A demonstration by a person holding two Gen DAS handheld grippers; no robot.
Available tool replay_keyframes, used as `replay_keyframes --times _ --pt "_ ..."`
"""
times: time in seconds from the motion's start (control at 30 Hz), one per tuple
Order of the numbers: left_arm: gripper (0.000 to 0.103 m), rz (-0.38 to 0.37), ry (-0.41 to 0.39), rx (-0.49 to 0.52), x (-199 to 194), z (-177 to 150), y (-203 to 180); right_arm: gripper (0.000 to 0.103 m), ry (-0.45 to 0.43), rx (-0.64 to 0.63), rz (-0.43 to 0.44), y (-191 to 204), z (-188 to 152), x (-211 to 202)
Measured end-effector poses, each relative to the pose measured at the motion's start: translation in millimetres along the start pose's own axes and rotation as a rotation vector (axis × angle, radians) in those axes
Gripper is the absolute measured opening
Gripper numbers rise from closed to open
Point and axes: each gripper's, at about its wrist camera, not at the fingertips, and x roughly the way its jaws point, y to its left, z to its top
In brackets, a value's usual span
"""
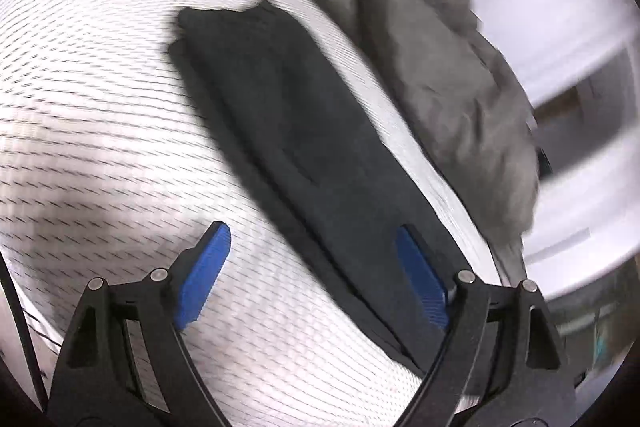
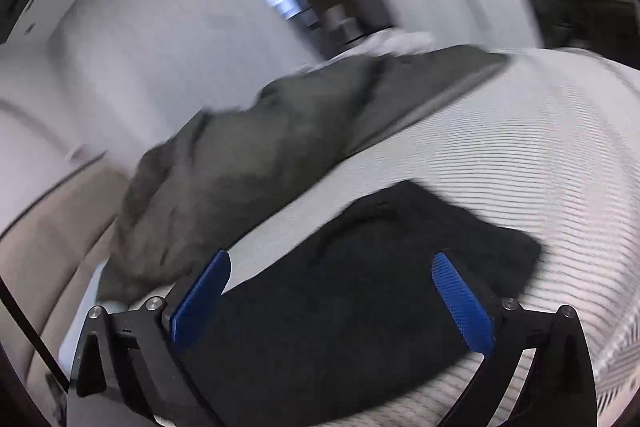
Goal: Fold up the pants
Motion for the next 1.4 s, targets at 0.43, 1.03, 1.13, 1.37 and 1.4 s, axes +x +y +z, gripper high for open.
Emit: replay_keyframes --times 0.43,1.03,1.13,1.37,1.4 --pt "0.012 0.050 -0.115 -0.244 62.9 82.5 47.0 0.103 0.150 -0.004 0.016 -56.6 -34.2 59.0" --pt "0.025 0.131 -0.141 -0.176 33.7 71.8 33.6 0.102 -0.006 0.167 -0.058 -123.7 -5.1 -3.2" --pt "0.036 0.077 -0.074 -0.171 39.2 63.2 29.0 0.102 0.052 0.264 -0.080 -147.8 -11.1 5.3" --pt "0.024 0.075 -0.051 -0.141 64.1 55.2 14.0 0.072 0.209 0.330 -0.050 -167.9 -25.9 50.5" --pt "0.011 0.071 -0.059 -0.140 67.7 57.7 11.5 0.058 0.213 0.303 -0.064 -166.3 -25.7 55.0"
